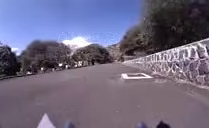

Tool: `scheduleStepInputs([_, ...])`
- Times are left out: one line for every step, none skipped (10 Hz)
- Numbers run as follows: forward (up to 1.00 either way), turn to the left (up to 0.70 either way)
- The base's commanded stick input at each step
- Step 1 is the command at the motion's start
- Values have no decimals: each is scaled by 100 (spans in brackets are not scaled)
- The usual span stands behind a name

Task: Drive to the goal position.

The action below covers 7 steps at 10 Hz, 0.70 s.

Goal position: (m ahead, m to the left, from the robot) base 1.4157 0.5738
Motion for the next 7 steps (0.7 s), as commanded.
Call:
scheduleStepInputs([50, 0])
scheduleStepInputs([50, 0])
scheduleStepInputs([50, 0])
scheduleStepInputs([50, 0])
scheduleStepInputs([50, 0])
scheduleStepInputs([50, 0])
scheduleStepInputs([50, 0])
